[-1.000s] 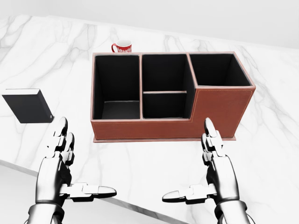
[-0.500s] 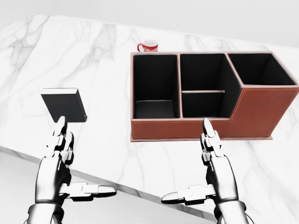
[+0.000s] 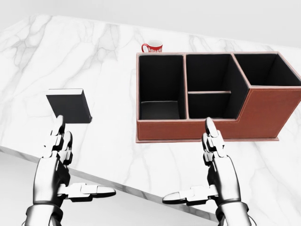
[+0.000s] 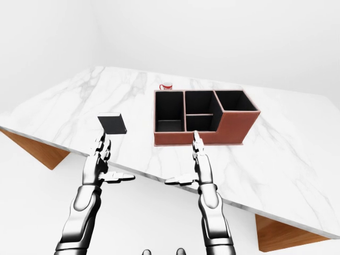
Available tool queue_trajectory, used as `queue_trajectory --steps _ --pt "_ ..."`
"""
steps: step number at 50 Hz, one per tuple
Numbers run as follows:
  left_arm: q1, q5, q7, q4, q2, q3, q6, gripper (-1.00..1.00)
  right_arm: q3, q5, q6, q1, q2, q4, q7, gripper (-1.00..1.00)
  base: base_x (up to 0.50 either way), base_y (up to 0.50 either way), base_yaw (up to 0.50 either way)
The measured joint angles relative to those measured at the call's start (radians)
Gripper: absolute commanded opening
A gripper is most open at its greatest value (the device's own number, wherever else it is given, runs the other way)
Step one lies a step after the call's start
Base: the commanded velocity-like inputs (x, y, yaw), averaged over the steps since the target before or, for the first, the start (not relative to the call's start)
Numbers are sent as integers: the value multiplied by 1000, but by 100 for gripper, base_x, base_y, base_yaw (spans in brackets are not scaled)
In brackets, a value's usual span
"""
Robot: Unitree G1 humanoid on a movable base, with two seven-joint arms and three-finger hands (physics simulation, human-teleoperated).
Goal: Pick up the book and place it in the right compartment of the caddy.
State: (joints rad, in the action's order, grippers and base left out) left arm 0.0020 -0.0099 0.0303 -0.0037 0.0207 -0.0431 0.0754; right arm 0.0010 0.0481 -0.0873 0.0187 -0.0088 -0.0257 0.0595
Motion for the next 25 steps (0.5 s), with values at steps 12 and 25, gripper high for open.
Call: queue_trajectory --steps 12,25 --pt "-9 -22 6 -184 18 -32 -122 100 -20 -34 66 -19 -6 108 -7 100 0 0 0" --pt "-127 -52 14 -583 85 -136 -163 100 -48 -45 175 -113 -30 418 -1 100 0 0 0"
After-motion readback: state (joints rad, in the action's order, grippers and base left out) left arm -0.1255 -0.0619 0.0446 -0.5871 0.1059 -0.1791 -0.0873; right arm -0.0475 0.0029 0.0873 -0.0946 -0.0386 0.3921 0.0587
